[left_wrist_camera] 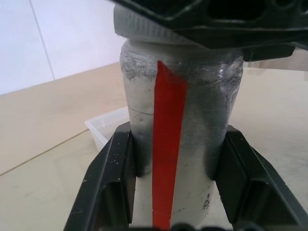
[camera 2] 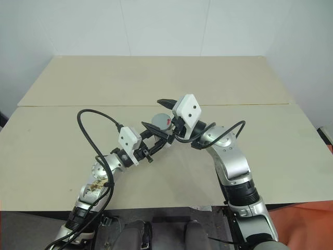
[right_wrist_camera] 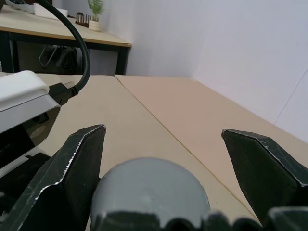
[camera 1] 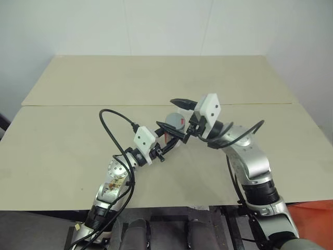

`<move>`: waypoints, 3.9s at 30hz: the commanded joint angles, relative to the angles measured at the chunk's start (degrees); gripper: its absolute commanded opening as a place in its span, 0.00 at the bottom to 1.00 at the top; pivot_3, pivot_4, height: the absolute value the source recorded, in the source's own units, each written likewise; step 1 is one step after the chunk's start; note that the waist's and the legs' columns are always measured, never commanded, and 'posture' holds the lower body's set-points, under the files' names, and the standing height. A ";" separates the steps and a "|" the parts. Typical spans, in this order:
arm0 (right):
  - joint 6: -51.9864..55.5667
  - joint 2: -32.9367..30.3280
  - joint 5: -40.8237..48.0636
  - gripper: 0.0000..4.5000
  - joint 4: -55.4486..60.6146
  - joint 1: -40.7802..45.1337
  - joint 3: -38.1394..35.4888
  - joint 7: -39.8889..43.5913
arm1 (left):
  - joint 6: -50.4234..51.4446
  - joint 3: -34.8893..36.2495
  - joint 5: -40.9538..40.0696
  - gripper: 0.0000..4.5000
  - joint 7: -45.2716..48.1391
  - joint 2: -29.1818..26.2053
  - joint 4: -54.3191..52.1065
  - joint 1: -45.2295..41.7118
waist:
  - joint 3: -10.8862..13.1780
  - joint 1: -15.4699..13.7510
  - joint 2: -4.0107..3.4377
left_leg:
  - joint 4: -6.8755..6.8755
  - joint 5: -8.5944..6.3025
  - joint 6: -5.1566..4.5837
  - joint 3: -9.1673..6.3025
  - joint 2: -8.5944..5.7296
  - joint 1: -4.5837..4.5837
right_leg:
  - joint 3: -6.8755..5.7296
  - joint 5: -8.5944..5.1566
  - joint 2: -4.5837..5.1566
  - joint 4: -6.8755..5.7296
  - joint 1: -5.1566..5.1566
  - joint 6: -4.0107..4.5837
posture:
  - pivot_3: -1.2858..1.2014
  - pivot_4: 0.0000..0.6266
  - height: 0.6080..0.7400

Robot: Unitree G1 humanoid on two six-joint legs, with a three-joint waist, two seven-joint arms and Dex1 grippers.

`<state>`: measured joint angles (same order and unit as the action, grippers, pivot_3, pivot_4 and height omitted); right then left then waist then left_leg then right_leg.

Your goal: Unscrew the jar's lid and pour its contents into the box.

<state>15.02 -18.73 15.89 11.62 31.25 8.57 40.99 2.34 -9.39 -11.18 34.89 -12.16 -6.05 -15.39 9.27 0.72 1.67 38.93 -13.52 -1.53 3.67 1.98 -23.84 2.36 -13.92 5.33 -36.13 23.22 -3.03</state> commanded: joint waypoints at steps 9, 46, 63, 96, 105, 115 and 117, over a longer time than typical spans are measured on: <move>1.69 -3.48 1.60 0.99 7.38 -4.50 -3.80 -1.29 | -1.63 0.86 -1.45 0.43 1.18 0.46 -0.51 -0.93 | 0.00 -0.02 0.00 | 0.00 0.00 0.00 0.00 0.00 0.00 | 0.00 0.00 -0.01 0.00 0.00 0.00 | 0.52 0.24 1.00; 1.07 -1.55 1.40 0.99 9.00 -2.53 -0.53 -2.51 | -2.39 0.90 -0.80 0.43 2.14 0.78 0.09 -1.33 | 0.00 -0.10 0.01 | 0.04 0.00 0.00 -0.05 0.00 0.02 | 0.01 -0.01 -0.05 -0.01 -0.04 -0.01 | 0.52 0.24 1.00; 0.74 -1.47 -1.14 0.99 5.68 -2.95 -2.57 -3.36 | -2.49 1.42 -1.00 0.43 1.67 0.33 -0.19 -0.53 | 0.00 -0.09 0.01 | 0.04 0.00 -0.01 -0.03 -0.01 0.00 | 0.00 -0.01 -0.02 0.01 -0.05 -0.02 | 0.52 0.24 1.00; 0.61 -11.72 4.60 0.99 12.46 -12.63 -8.82 2.38 | -3.19 1.79 -0.88 0.43 2.45 0.35 1.07 -0.84 | 0.01 -0.10 0.01 | 0.04 0.00 -0.01 -0.04 -0.01 0.01 | 0.01 -0.01 -0.03 0.02 -0.06 -0.02 | 0.52 0.24 1.00; 3.89 -11.64 8.22 0.99 13.77 -9.81 -6.22 3.59 | -3.53 1.31 -0.41 0.43 2.34 0.34 0.79 -0.62 | 0.01 0.18 0.01 | 0.04 0.00 -0.01 -0.08 0.02 0.04 | 0.02 -0.01 -0.06 -0.02 -0.07 -0.02 | 0.52 0.24 1.00; 6.28 -6.88 5.89 0.99 7.48 -2.93 -2.22 1.13 | -4.12 0.98 -0.32 0.43 2.48 -0.05 0.97 -0.85 | 0.01 -0.32 0.01 | 0.06 0.00 -0.01 -0.07 -0.03 0.00 | 0.01 -0.01 -0.01 0.03 -0.07 -0.02 | 0.52 0.24 1.00; 6.50 -6.61 5.72 0.99 6.62 -2.55 -1.79 1.42 | -4.24 0.93 -0.25 0.43 2.40 -0.05 0.88 -0.75 | 0.01 -0.26 0.01 | 0.05 0.01 -0.02 -0.06 -0.02 0.00 | 0.01 -0.01 -0.02 0.02 -0.06 -0.02 | 0.52 0.24 1.00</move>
<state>21.64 -25.58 21.56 17.72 27.36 6.82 42.24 -0.21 -8.24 -11.30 37.16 -12.31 -3.49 -15.66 9.28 0.46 1.68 38.99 -13.52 -1.55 3.61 1.97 -23.84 2.37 -13.92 5.30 -36.12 23.16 -3.05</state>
